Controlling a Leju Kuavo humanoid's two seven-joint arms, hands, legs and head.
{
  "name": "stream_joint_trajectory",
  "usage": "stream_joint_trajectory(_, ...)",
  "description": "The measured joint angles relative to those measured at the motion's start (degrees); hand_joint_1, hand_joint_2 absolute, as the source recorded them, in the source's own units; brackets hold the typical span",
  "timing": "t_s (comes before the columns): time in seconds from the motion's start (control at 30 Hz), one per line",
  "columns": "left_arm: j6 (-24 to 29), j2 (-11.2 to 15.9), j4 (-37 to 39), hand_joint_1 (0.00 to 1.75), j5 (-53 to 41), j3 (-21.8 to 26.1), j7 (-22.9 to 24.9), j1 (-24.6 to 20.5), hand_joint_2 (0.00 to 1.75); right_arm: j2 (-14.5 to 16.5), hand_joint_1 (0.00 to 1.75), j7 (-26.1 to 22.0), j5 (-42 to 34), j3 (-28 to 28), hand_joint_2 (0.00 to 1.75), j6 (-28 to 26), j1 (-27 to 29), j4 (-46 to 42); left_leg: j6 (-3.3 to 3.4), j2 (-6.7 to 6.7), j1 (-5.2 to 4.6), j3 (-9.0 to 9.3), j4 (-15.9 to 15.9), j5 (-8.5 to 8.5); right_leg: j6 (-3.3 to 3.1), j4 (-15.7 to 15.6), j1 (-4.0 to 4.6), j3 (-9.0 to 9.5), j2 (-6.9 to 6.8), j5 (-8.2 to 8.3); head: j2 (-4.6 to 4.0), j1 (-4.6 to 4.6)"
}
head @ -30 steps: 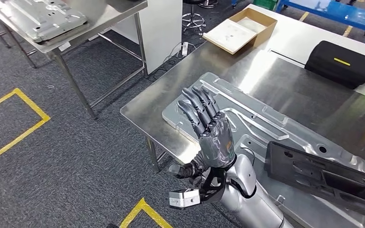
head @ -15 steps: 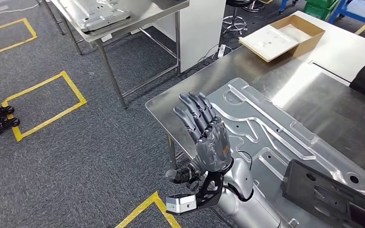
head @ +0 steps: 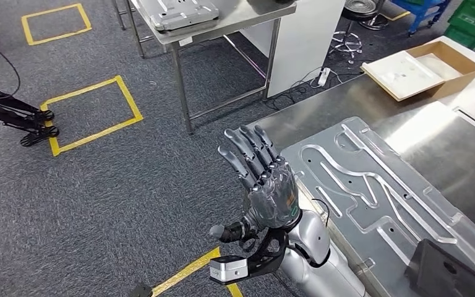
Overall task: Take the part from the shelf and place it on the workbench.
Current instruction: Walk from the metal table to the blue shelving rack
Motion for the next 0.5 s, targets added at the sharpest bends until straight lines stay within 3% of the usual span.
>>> stream_joint_trajectory(0.03,-0.1,0.0,0.0,0.00,0.0,-0.1,-0.1,0.0,0.00,0.0,0.00,0.1,0.1,0.0,0.00,0.0,0.0,0.0,-0.08,-0.68,0.04,-0.02,0.1,-0.04,-0.26,-4.0,-0.03,1.67,0.97,2.25,0.00,0.00)
stream_joint_trajectory(0.1,-0.3,-0.2,0.0,0.00,-0.1,-0.3,-0.4,-0.2,0.00,0.0,0.00,0.3,0.3,0.0,0.00,0.0,0.1,0.0,-0.52,-1.97,-0.01,-0.33,0.4,-0.07,-0.72,-10.4,-0.12,4.38,3.15,4.65,0.00,-0.01)
stream_joint_trajectory(0.13,-0.4,-0.3,0.0,0.00,-0.2,-0.4,-0.6,-0.2,0.00,0.0,0.00,0.3,0.4,0.0,0.00,0.0,0.1,0.0,-0.88,-2.53,0.04,-0.53,0.4,-0.01,-0.86,-11.8,-0.07,4.90,3.81,4.79,0.00,-0.01)
stream_joint_trajectory(0.2,-0.4,-0.3,0.0,0.00,-0.3,-0.6,-1.0,0.0,0.00,0.0,0.00,0.6,0.6,0.0,0.00,0.0,0.2,-0.1,-1.74,-3.55,0.19,-0.81,0.2,0.20,-1.11,-12.2,-0.02,5.16,3.11,4.77,0.00,-0.01)
stream_joint_trajectory(0.23,-0.5,-0.4,0.0,0.00,-0.3,-0.6,-1.2,0.2,0.00,0.0,0.00,0.8,0.6,0.0,0.00,0.0,0.2,0.0,-2.07,-3.13,0.19,-0.91,0.4,0.08,-1.37,-12.6,-0.12,5.41,2.52,4.91,0.00,-0.01)
stream_joint_trajectory(0.3,-0.5,-0.4,0.0,0.00,-0.4,-0.7,-1.4,0.6,0.00,0.0,0.00,1.1,0.7,0.0,0.00,0.0,0.3,0.0,-2.52,-0.54,0.08,-2.23,3.3,-1.73,-2.00,-13.3,-0.39,5.97,1.10,5.17,0.00,-0.08)
stream_joint_trajectory(0.33,-0.5,-0.5,0.0,0.00,-0.3,-0.8,-1.4,0.7,0.00,0.0,0.00,1.2,0.7,0.0,0.00,0.0,0.4,0.0,-2.70,1.08,0.09,-3.63,6.4,-3.38,-2.20,-13.4,-0.29,6.12,0.29,5.16,0.00,-0.11)
stream_joint_trajectory(0.4,-0.5,-0.6,0.0,0.00,-0.3,-0.9,-1.4,0.9,0.00,0.0,0.00,1.3,0.7,0.0,0.00,0.0,0.8,0.0,-3.10,2.56,0.25,-7.19,13.6,-6.56,-2.41,-13.4,-0.12,6.15,-1.37,5.01,0.00,-0.14)
stream_joint_trajectory(0.43,-0.4,-0.6,0.0,0.00,-0.2,-0.9,-1.3,1.2,0.00,0.0,0.00,1.3,0.8,0.0,0.00,0.0,1.0,0.0,-3.24,2.82,0.30,-8.15,15.5,-6.97,-2.41,-13.3,-0.08,6.17,-2.15,4.89,0.00,-0.14)
stream_joint_trajectory(0.5,-0.2,-0.5,0.0,0.00,-0.1,-0.9,-1.1,1.8,0.00,0.0,0.00,1.3,0.8,0.0,0.00,0.0,1.2,0.0,-3.36,3.15,0.35,-7.79,14.9,-5.64,-2.30,-13.2,-0.08,6.25,-3.30,4.65,0.00,-0.15)
